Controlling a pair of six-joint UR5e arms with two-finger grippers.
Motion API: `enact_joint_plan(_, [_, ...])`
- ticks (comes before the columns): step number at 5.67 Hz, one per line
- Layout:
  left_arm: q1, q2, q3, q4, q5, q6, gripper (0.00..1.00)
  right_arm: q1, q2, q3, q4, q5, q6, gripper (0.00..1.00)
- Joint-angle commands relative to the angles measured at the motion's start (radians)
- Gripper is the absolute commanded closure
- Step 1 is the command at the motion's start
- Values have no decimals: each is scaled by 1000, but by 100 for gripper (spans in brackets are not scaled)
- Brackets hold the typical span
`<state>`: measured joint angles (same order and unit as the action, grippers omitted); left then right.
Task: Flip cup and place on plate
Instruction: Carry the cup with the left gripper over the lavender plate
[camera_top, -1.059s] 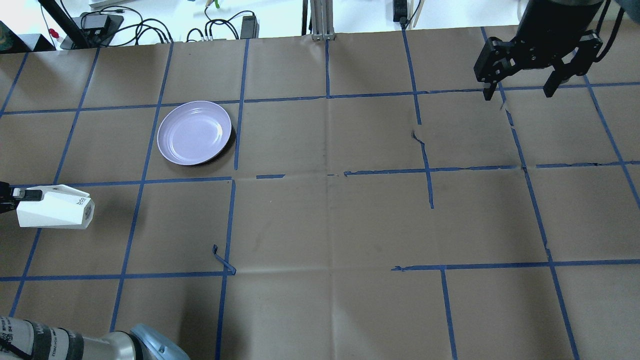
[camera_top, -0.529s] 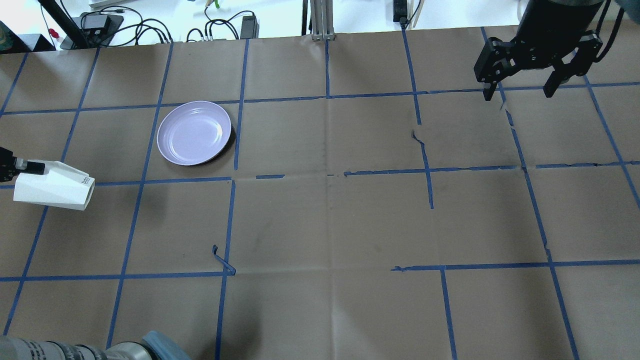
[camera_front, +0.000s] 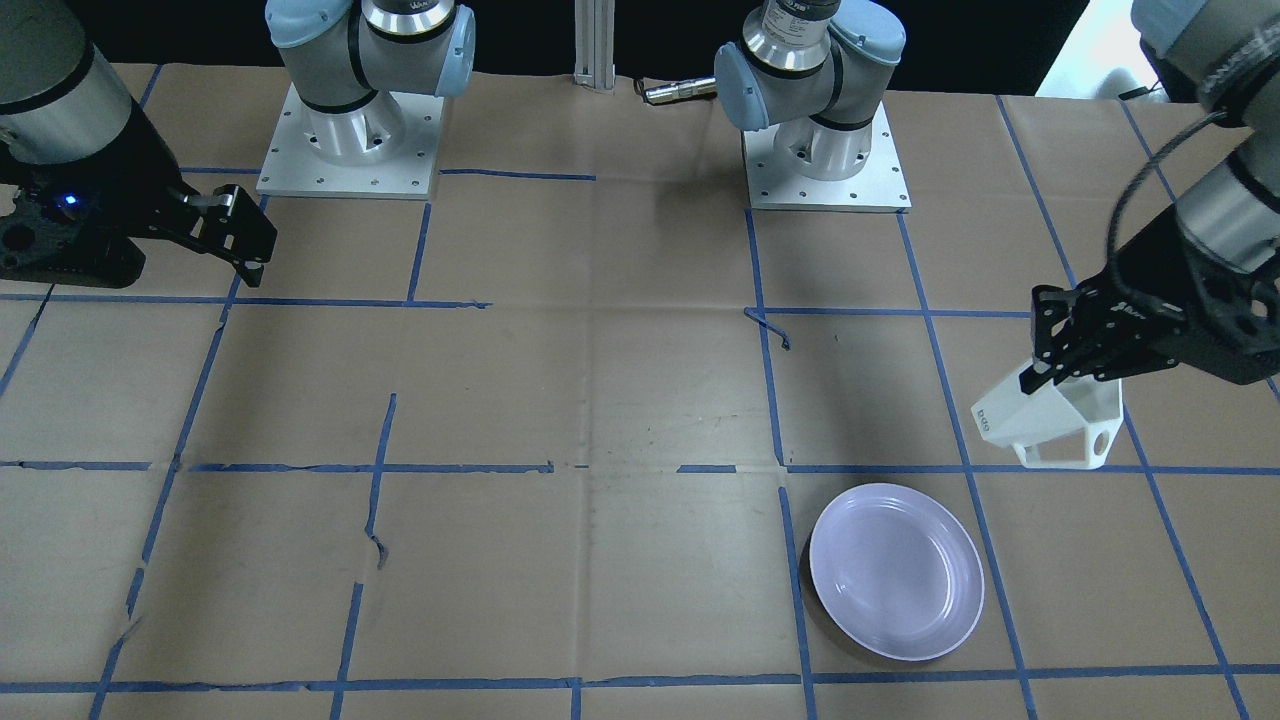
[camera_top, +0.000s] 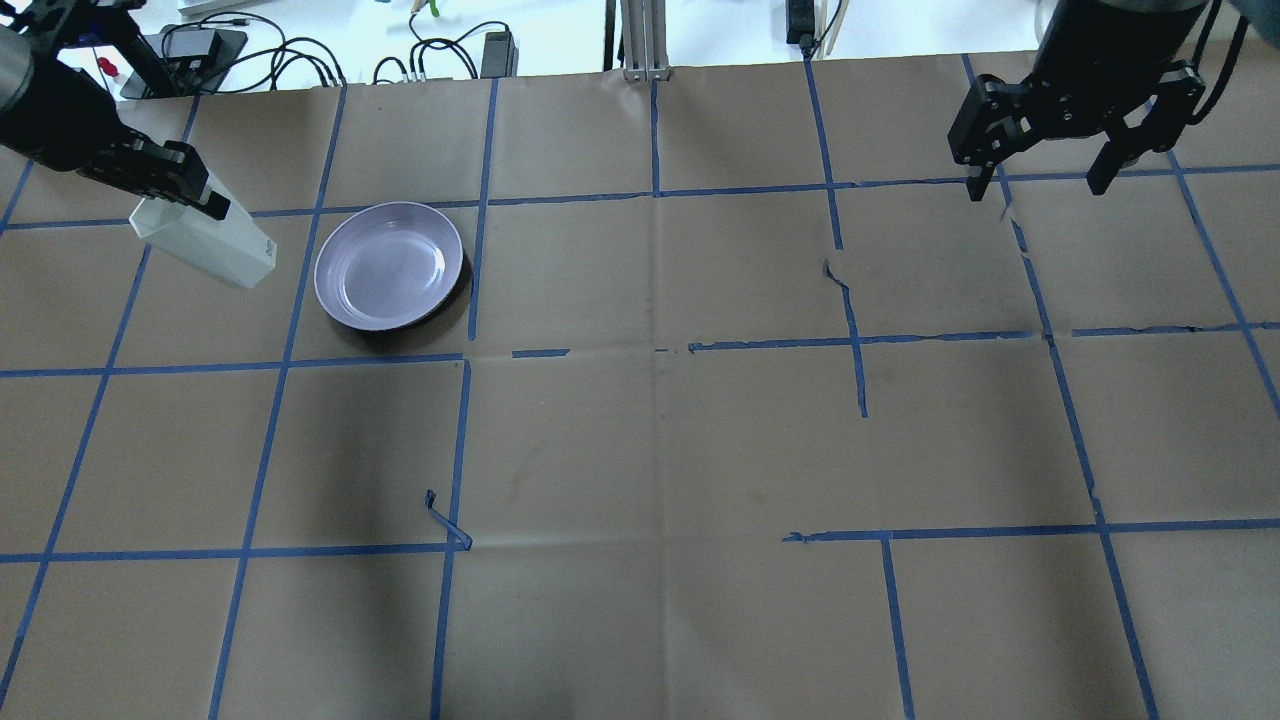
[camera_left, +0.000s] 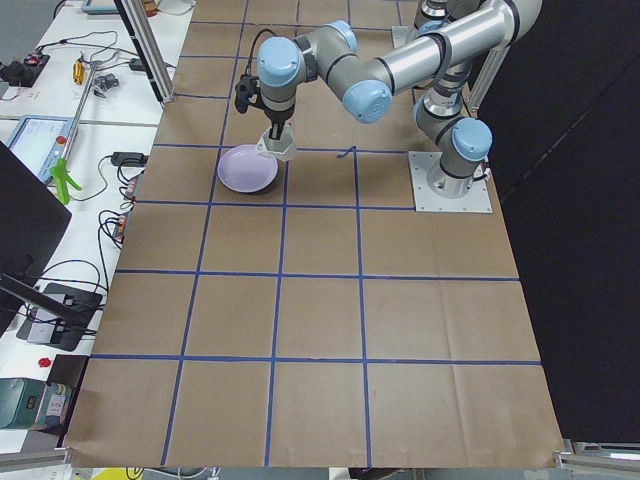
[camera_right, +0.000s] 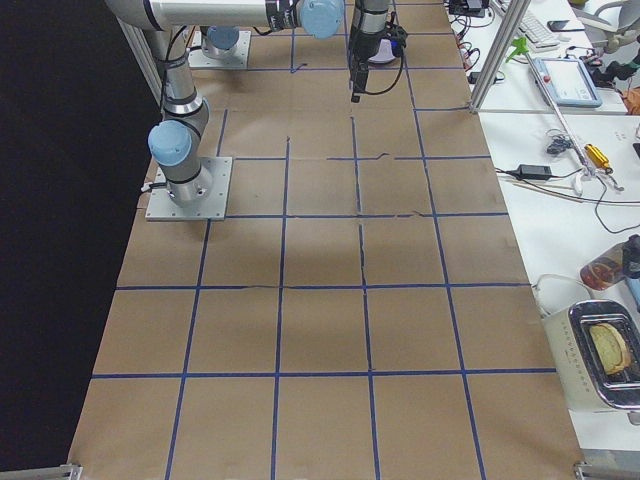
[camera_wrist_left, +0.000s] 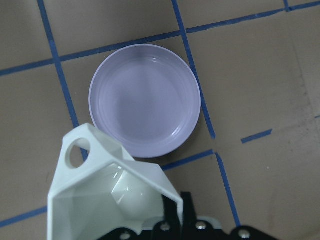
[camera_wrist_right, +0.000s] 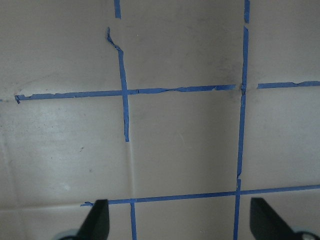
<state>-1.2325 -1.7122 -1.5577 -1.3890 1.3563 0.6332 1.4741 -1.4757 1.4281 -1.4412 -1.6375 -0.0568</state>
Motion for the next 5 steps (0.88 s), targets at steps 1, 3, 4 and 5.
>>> enact_joint_plan(1, [-161,-87,2,220,148,-48,100,0,0,0,1,1,0,0])
enact_joint_plan(3, [-199,-194,16,345,172,-55,100,0,0,0,1,-1,0,0])
enact_joint_plan(4, [-212,-261,16,429,172,-67,100,0,0,0,-1,1,0,0])
enact_joint_plan(5, [-238,-311,18,464,209,-78,100,0,0,0,1,1,0,0])
